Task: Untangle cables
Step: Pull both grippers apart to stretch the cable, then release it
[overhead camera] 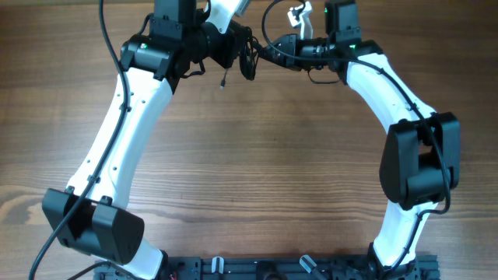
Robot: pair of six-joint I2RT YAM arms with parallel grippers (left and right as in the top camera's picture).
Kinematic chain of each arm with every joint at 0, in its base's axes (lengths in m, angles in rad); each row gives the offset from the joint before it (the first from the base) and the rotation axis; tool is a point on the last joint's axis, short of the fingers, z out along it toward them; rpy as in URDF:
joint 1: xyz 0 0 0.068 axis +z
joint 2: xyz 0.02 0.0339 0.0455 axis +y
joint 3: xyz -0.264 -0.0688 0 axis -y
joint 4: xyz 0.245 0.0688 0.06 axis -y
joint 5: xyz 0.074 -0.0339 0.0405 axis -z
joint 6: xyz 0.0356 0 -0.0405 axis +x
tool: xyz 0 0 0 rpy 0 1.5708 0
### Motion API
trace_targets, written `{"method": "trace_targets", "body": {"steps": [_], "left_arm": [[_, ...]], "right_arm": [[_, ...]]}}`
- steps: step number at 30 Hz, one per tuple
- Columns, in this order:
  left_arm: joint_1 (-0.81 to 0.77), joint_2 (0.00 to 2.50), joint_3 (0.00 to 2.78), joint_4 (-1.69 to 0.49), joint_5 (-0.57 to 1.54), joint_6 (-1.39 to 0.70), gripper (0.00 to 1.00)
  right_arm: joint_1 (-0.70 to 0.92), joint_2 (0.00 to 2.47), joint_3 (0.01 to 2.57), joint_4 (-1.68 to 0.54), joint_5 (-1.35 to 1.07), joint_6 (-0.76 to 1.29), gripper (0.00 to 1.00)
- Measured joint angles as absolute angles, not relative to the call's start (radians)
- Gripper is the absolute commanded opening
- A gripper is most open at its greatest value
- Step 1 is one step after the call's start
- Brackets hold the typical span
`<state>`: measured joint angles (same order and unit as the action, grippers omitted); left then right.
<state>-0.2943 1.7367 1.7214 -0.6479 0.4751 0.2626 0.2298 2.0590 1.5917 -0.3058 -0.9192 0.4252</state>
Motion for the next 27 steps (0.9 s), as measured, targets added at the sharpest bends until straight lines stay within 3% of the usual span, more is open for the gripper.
{"method": "trace_targets", "body": {"steps": [5, 7, 15, 19, 21, 25, 27], "left_arm": [[-0.294, 1.725, 1.721, -0.65, 0.475, 0.263, 0.04], [-0.294, 1.721, 1.721, -0.65, 0.475, 0.263, 0.04], [-0.294, 1.72, 1.721, -0.65, 0.475, 0.263, 0.04], [-0.294, 1.72, 1.721, -0.65, 0.475, 0.263, 0.04], [-0.294, 1.72, 1.721, -0.65, 0.475, 0.263, 0.04], [-0.294, 1.72, 1.721, -0.65, 0.475, 0.263, 0.04], [-0.294, 1.72, 1.721, -0.65, 0.475, 0.263, 0.04]], "right_arm": [[0.259, 2.059, 1.592, -0.301, -0.919, 0.435, 0.35], [0.269, 2.059, 1.592, -0.29, -0.919, 0.442, 0.26], [0.281, 2.059, 1.592, -0.255, -0.92, 0.471, 0.15], [0.281, 2.059, 1.592, -0.252, -0.92, 0.475, 0.27], [0.281, 2.059, 1.592, -0.252, -0.92, 0.479, 0.47], [0.281, 2.059, 1.592, -0.251, -0.92, 0.494, 0.47], [0.281, 2.059, 1.592, -0.25, -0.92, 0.494, 0.39]]}}
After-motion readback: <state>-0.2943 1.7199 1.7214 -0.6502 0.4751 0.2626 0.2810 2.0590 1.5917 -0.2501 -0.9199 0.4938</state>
